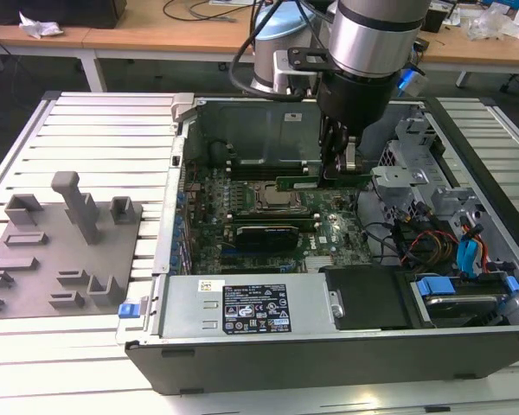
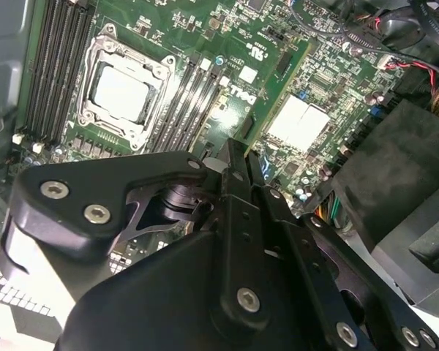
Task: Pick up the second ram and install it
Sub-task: 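Insert the second ram into the second slot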
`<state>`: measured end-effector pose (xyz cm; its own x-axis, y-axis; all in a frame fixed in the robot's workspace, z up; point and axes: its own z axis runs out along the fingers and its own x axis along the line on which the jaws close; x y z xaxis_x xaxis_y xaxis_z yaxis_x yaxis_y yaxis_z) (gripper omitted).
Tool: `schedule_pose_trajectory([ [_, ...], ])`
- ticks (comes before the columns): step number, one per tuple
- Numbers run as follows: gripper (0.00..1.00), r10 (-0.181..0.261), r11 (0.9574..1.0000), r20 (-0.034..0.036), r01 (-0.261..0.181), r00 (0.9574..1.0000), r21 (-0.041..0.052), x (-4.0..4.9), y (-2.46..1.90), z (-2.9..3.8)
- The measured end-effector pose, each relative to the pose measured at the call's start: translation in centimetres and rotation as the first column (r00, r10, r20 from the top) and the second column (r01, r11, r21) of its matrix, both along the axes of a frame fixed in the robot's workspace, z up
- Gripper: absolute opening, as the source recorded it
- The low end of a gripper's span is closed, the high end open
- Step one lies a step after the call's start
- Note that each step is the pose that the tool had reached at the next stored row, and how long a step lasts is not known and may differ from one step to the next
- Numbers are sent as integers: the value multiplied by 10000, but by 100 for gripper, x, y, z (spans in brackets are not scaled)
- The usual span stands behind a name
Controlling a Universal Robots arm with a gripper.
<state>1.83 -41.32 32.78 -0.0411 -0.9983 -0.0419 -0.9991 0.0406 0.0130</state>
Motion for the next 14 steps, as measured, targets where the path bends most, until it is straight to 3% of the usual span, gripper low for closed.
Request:
schedule_pose_trajectory([
  [14, 14, 0, 10000, 0, 0, 10000, -1, 0, 0, -141],
])
